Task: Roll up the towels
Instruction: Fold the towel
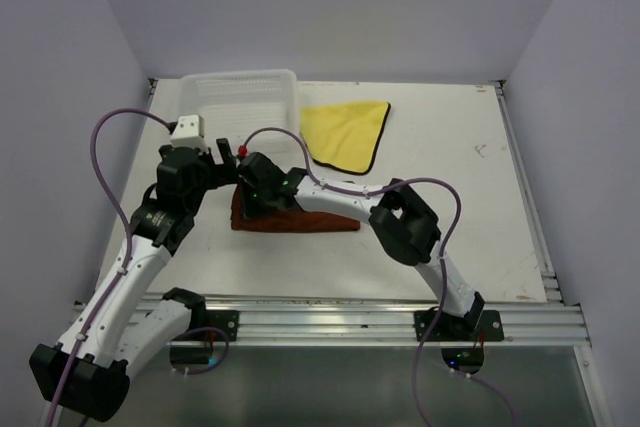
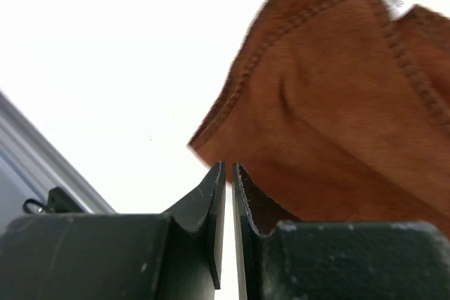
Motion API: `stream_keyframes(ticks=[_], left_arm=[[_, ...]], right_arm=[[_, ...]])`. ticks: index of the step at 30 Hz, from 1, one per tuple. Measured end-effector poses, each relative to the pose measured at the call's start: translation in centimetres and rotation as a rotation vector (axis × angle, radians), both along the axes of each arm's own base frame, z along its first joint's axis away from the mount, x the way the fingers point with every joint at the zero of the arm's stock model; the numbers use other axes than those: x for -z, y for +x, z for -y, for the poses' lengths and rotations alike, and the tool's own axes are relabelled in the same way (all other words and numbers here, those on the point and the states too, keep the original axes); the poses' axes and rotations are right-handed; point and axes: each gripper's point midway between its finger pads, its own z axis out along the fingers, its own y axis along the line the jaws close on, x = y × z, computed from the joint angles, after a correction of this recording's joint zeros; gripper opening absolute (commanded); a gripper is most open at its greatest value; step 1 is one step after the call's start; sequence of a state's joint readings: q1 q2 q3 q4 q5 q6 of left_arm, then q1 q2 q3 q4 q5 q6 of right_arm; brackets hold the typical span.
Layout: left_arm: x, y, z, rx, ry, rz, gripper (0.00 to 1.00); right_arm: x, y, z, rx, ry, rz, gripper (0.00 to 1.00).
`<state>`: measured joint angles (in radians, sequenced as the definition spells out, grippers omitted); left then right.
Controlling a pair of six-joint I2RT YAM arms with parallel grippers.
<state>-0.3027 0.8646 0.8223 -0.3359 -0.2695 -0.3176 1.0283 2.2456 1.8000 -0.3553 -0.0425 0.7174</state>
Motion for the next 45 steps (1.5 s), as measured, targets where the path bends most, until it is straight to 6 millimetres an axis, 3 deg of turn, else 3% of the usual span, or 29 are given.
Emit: stream_keyframes(ticks=[3, 6, 10, 13, 19, 23, 27, 35, 39, 45], left_arm=[[0.2, -0.2, -0.3, -0.014, 0.007, -0.006, 0.93], [0.0, -0.2, -0.3, -0.017, 0.004, 0.0, 0.93], [-0.1, -0.2, -0.4, -0.021, 0.005, 0.002, 0.93], [-0.1, -0.2, -0.4, -0.022, 0.005, 0.003, 0.93], [-0.2, 0.2, 0.9, 0.048, -0.012, 0.01, 0.91], [1.2, 1.3, 3.8, 0.164, -0.007, -0.063, 0.9], [2.3, 2.8, 7.9, 0.285, 0.021, -0.141, 0.89], [2.0, 5.0, 18.2, 0.513, 0.129, -0.177, 0.79], [3.6, 5.9, 21.6, 0.573, 0.187, -0.214, 0.73], [6.1, 7.0, 25.4, 0.643, 0.253, -0.255, 0.68]], right_arm=[[-0.3, -0.8, -0.7, -0.041, 0.032, -0.001, 0.13], [0.2, -1.4, 0.1, -0.052, 0.03, -0.015, 0.13], [0.2, -1.6, 2.7, -0.035, 0.019, -0.034, 0.14], [-1.8, -0.4, 5.3, 0.007, 0.049, -0.028, 0.17], [-8.3, 4.6, 14.0, 0.188, 0.147, 0.063, 0.23], [-10.4, 5.5, 19.9, 0.301, 0.159, 0.114, 0.3], [-8.4, 3.5, 23.7, 0.357, 0.122, 0.086, 0.38], [-0.5, -0.9, 30.0, 0.52, 0.061, -0.088, 0.43], [1.6, -2.0, 31.1, 0.563, 0.06, -0.143, 0.46], [1.3, -1.1, 30.2, 0.575, 0.144, -0.128, 0.46]])
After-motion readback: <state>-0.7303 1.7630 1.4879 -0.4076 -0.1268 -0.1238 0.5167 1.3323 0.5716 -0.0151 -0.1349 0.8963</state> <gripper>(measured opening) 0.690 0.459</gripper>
